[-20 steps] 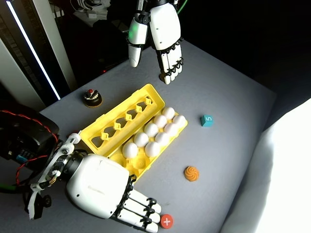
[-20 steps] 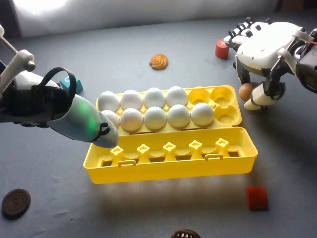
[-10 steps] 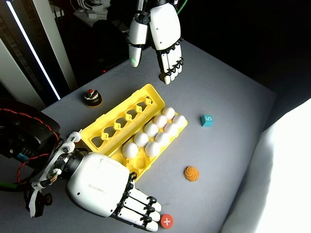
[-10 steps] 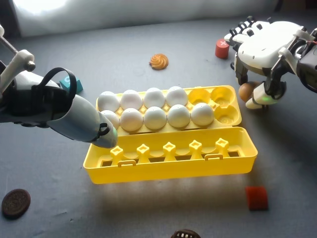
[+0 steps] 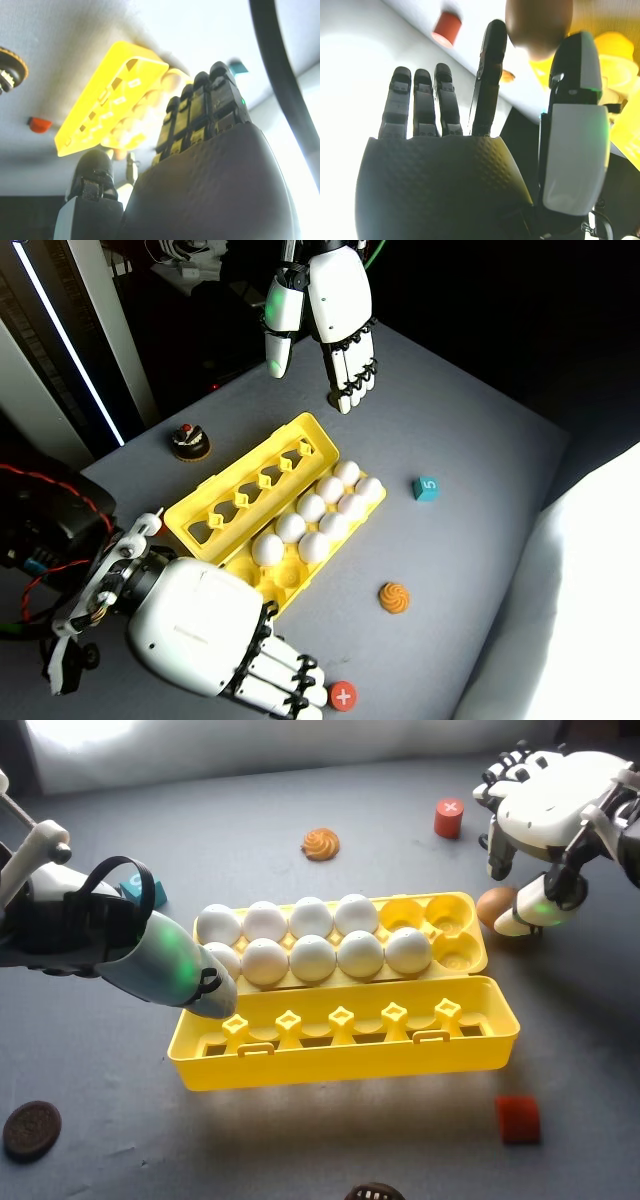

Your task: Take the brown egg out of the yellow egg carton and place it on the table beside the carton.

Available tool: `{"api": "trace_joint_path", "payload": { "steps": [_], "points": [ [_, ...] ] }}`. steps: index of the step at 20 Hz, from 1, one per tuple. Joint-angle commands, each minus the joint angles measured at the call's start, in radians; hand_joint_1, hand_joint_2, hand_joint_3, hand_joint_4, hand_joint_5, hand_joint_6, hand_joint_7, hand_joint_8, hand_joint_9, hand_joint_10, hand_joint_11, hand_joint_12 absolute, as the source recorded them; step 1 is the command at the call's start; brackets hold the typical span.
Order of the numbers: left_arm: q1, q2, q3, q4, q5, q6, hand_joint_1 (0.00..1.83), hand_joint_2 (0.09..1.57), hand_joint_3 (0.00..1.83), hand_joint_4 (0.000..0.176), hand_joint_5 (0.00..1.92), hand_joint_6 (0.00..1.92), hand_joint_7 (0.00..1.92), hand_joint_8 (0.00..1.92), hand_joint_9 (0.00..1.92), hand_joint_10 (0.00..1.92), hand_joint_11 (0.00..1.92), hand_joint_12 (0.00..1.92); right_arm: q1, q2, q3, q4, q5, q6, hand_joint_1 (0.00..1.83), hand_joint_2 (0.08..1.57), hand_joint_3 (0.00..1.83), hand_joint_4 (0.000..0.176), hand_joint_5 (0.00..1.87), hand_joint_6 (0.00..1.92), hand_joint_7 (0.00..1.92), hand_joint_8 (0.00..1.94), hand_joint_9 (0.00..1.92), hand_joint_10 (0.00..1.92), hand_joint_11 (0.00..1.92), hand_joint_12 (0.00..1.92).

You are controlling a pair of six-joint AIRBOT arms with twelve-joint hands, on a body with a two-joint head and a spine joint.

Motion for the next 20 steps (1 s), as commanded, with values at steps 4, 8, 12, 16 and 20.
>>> {"api": "trace_joint_path", "payload": {
  "steps": [4, 8, 12, 16, 20],
  "points": [
    [-0.007, 0.001, 0.002, 0.047, -0.020, -0.002, 0.00, 1.25, 0.00, 0.000, 0.00, 0.00, 0.00, 0.00, 0.00, 0.00, 0.00, 0.00, 0.018, 0.034, -0.026, -0.042, 0.062, -0.007, 0.69, 0.87, 0.00, 0.155, 0.88, 0.00, 0.05, 0.01, 0.00, 0.00, 0.00, 0.00],
    [-0.008, 0.001, 0.002, 0.047, -0.020, -0.002, 0.00, 1.25, 0.00, 0.000, 0.00, 0.00, 0.00, 0.00, 0.00, 0.00, 0.00, 0.00, 0.026, 0.072, -0.061, -0.042, 0.066, -0.013, 0.68, 0.90, 0.00, 0.120, 0.81, 0.00, 0.04, 0.01, 0.00, 0.00, 0.00, 0.00],
    [-0.008, 0.001, 0.002, 0.047, -0.020, -0.002, 0.00, 1.25, 0.00, 0.000, 0.00, 0.00, 0.01, 0.00, 0.00, 0.00, 0.00, 0.00, 0.036, 0.128, -0.126, -0.042, 0.072, -0.016, 0.63, 0.88, 0.00, 0.101, 0.76, 0.00, 0.08, 0.01, 0.00, 0.00, 0.00, 0.00],
    [-0.009, 0.001, 0.002, 0.047, -0.020, -0.002, 0.00, 1.25, 0.00, 0.000, 0.00, 0.00, 0.01, 0.00, 0.00, 0.00, 0.00, 0.00, 0.063, 0.191, -0.200, -0.042, 0.093, -0.032, 0.58, 0.87, 0.00, 0.085, 0.84, 0.03, 0.24, 0.02, 0.08, 0.02, 0.00, 0.00],
    [-0.014, 0.001, 0.002, 0.055, -0.020, -0.002, 0.00, 1.25, 0.00, 0.000, 0.01, 0.00, 0.03, 0.01, 0.01, 0.00, 0.00, 0.00, 0.096, 0.283, -0.327, -0.043, 0.122, -0.068, 0.68, 0.89, 0.00, 0.000, 0.73, 1.06, 0.59, 0.88, 0.48, 0.78, 0.00, 1.10]
  ]
}}
